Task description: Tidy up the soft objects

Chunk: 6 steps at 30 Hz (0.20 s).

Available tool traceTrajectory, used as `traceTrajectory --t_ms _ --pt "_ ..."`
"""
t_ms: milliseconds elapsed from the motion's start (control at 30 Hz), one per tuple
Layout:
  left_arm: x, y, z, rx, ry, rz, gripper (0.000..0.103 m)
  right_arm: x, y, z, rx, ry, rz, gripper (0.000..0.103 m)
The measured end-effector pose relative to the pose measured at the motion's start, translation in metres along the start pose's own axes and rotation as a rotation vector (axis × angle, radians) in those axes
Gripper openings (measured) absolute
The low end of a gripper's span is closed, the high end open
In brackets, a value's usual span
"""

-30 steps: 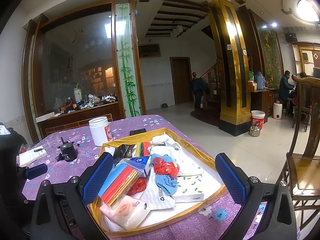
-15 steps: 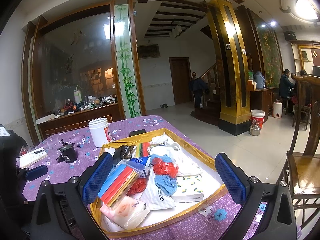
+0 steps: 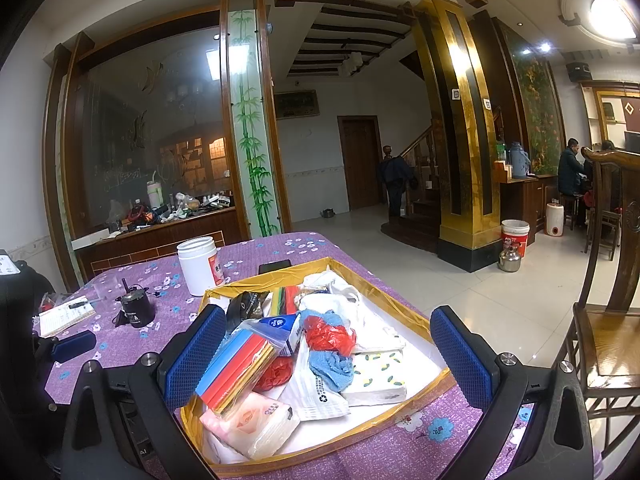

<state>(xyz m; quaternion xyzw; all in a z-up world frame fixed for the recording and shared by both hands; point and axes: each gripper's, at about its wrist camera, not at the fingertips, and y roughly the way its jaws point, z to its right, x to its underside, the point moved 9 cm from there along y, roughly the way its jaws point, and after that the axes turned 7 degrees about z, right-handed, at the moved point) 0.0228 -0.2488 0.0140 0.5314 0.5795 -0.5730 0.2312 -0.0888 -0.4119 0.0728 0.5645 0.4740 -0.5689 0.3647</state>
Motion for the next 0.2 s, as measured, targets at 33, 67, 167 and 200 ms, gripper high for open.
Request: traceTrajectory --t_ms 33,67,167,200 --pt "0.0012 0.0009 -0.0003 0.009 -0.007 -0.011 0.083 -0.0003 0.0001 -0.001 0.0 -0.001 0.0 0.103" --pt "0.0023 0.0018 0.0003 0.019 -0.01 -0.019 0.083 0.0002 0.0 0.0 0.0 0.0 0.0 0.103" --pt "0.0017 0.0 0.0018 0.013 -0.002 -0.011 0.083 0.0002 -0.0001 0.0 0.0 0.001 0.0 0.103" --pt "0.0018 -0.0009 0.0029 0.012 0.004 -0.008 0.083 0.0003 -0.0001 0.0 0.0 0.0 0.0 0.103"
